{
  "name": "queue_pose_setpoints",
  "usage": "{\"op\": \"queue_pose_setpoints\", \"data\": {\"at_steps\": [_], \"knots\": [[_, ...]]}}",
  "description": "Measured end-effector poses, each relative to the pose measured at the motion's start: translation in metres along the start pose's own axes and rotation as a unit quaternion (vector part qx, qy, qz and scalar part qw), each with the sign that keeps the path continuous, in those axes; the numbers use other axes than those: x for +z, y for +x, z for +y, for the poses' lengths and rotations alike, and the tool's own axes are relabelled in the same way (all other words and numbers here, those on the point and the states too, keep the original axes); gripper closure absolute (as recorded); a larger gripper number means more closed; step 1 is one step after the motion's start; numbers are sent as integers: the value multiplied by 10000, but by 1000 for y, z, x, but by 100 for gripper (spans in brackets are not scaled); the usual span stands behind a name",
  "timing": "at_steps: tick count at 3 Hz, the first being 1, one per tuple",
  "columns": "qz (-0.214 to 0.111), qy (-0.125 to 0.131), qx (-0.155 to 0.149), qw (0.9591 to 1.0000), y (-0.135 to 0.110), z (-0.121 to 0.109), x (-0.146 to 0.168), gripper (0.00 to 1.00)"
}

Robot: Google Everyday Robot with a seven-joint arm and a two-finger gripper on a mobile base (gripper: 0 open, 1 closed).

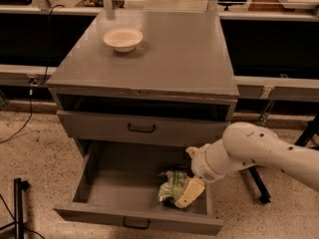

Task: Pick green jalapeno chip bag from middle drawer and place on counter

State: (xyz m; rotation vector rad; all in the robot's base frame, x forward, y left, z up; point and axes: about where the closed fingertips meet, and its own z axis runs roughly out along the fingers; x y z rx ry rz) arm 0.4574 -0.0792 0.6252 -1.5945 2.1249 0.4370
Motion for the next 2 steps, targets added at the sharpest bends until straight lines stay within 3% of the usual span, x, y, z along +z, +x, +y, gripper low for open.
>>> {"op": "queue_pose_setpoints", "data": {"at_steps": [1,2], "knots": [[-146,-191,-239,9994,13,5,23,0],[-193,-14,-236,9995,9,-14,35,0]]}}
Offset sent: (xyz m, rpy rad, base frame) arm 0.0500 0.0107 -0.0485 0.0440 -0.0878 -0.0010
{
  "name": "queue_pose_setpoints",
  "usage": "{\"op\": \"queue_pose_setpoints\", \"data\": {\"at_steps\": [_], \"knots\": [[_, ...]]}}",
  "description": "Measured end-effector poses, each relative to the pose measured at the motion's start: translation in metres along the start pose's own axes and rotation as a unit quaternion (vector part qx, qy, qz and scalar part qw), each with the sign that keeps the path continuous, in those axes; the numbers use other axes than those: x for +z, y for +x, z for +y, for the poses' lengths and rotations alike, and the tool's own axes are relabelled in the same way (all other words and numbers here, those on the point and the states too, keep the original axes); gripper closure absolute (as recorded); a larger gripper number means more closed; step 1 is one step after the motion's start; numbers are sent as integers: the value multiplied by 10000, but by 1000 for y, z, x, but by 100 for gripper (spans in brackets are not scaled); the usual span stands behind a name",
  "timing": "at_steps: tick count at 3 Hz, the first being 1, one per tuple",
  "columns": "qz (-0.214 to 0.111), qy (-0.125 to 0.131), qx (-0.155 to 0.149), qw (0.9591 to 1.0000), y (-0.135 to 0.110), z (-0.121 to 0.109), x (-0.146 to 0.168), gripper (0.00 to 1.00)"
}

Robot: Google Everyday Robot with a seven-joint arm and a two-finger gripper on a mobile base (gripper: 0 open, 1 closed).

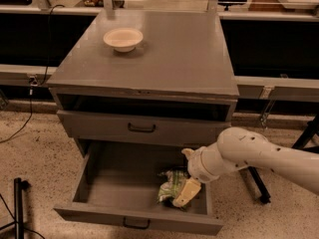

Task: Pick green jalapeno chip bag from middle drawer and place on counter

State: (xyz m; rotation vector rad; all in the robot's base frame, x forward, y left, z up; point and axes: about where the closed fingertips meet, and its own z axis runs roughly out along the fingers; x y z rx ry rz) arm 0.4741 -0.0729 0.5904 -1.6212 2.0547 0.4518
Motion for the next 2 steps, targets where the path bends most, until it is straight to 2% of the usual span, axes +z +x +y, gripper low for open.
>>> {"op": "queue_pose_setpoints", "data": {"at_steps": [2], "knots": [[-503,544,-9,9972,29,-40,68,0]]}}
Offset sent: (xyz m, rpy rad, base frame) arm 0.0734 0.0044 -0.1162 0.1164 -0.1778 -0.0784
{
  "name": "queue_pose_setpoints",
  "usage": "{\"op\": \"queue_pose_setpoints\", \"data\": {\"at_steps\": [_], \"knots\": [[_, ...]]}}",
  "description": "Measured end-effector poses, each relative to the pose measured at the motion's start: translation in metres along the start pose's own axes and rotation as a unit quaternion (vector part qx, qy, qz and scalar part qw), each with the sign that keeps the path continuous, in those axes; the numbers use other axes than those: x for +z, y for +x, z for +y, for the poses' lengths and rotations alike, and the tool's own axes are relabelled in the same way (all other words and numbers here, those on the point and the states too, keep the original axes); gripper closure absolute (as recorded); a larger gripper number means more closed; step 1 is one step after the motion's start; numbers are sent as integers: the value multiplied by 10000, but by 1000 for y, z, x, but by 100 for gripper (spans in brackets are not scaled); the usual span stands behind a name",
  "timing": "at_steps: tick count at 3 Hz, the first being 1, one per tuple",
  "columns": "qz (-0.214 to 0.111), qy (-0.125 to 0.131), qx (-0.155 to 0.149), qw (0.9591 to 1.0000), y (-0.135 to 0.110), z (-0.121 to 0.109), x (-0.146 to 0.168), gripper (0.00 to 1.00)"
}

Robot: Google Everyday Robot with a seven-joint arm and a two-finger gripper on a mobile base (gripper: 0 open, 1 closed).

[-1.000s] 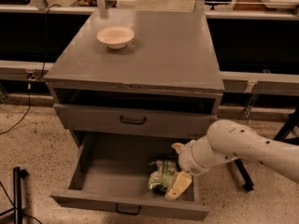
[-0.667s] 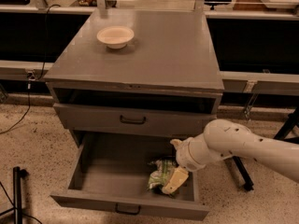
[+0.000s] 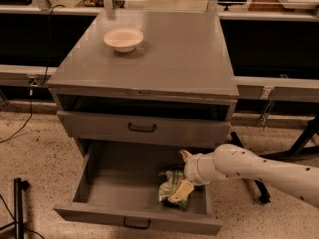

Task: Pick green jalapeno chip bag from middle drawer and place on counter

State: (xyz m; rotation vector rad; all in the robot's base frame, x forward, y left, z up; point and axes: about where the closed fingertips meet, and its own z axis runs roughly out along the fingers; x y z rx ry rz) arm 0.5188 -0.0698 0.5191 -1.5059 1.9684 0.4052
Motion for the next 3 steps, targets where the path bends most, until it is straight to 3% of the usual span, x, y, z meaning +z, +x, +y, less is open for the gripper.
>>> {"op": "queue_pose_setpoints", "data": {"at_steps": [1,2,3], "knots": [[-178,21,-201,9996,12,-9,33,0],[-141,-94,-438,9989,22,-13,65,0],[-64,-238,-467,9986,36,-16,96,0]]}}
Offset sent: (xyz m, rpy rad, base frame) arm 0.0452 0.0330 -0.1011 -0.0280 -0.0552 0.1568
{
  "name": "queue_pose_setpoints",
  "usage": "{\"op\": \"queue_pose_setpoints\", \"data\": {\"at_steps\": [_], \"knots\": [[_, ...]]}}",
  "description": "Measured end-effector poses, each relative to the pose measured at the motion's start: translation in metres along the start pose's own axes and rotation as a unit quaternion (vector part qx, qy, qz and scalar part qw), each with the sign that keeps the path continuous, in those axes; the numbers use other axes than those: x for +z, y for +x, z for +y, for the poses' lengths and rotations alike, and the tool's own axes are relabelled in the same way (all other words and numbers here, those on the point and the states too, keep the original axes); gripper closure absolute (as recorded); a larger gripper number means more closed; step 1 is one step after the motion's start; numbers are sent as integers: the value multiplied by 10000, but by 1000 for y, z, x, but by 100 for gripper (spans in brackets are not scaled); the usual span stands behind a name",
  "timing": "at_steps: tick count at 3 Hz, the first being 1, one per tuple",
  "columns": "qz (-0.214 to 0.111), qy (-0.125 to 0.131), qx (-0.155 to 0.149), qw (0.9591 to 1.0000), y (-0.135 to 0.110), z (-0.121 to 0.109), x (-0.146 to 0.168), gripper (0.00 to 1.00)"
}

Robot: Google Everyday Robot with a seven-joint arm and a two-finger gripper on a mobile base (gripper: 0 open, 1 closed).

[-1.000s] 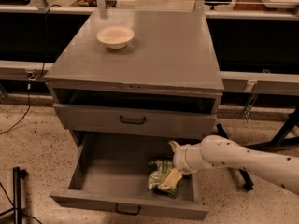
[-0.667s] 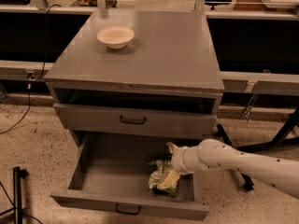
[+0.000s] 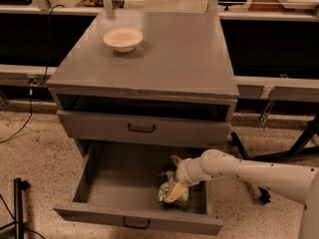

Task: Pick green jalapeno chip bag from middle drawer and place on counter

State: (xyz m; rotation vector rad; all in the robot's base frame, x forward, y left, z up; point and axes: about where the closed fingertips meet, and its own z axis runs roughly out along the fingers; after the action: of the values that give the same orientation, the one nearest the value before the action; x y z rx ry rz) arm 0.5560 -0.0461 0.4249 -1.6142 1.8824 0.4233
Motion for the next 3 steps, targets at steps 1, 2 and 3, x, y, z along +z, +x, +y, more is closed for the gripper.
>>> {"op": "queue_pose_setpoints", "data": {"at_steps": [1,2,3], "knots": [[43,-35,42,10000,13,-2,21,4],[54,-51,137,9999,25,-4,32,23],[11,111,55,9999,22,-7,27,45]]}}
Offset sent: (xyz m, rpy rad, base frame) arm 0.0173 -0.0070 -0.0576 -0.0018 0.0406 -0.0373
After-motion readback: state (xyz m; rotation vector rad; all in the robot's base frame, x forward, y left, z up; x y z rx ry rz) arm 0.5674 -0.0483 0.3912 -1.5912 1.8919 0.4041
